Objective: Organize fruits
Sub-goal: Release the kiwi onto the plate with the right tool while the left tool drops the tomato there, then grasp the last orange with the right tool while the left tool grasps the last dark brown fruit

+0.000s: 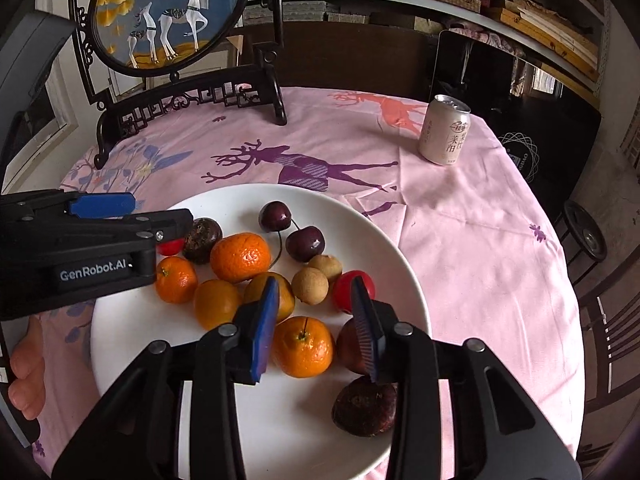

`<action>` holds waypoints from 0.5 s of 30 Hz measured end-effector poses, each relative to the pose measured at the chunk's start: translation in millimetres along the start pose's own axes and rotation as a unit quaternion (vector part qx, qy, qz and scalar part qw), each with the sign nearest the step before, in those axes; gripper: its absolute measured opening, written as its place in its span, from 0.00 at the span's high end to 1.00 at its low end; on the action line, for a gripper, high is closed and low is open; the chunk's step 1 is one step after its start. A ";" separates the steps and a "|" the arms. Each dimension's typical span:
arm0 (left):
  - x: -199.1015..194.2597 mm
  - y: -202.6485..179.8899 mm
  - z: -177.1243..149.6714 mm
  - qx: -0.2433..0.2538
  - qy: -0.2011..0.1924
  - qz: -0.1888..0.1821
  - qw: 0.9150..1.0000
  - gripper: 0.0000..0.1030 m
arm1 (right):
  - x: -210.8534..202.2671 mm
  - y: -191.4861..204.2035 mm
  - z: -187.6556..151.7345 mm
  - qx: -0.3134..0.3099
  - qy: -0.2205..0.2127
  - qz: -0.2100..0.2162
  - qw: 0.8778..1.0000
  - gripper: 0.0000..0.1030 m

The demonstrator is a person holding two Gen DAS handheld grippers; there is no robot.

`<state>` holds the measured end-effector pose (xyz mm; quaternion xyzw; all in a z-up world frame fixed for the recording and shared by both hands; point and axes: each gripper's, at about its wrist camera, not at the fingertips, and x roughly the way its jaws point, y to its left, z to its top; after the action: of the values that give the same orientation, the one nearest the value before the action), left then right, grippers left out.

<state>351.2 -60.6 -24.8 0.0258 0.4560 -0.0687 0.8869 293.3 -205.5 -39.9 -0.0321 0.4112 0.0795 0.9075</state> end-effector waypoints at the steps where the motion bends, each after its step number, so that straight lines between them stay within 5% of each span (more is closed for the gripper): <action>1: -8.1 1.3 -2.1 0.002 -0.003 -0.001 1.000 0.34 | -8.6 -1.0 -1.3 0.003 -0.003 0.002 1.000 0.64; 4: -41.6 6.5 -18.5 0.001 -0.024 -0.001 1.000 0.26 | -44.9 -2.7 -13.2 0.011 -0.020 0.004 1.000 0.46; 9: -98.1 6.2 -74.9 0.007 -0.056 0.004 0.998 0.20 | -105.5 11.3 -66.8 0.013 -0.043 0.020 0.999 0.45; 15: -124.1 7.6 -140.3 0.002 -0.068 0.017 0.998 0.17 | -133.5 36.9 -128.9 0.016 -0.022 0.052 0.998 0.45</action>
<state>168.0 -25.6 -6.0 0.0301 0.3937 -0.0559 0.9171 104.8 -200.8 -24.4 0.0060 0.3931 0.1203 0.9116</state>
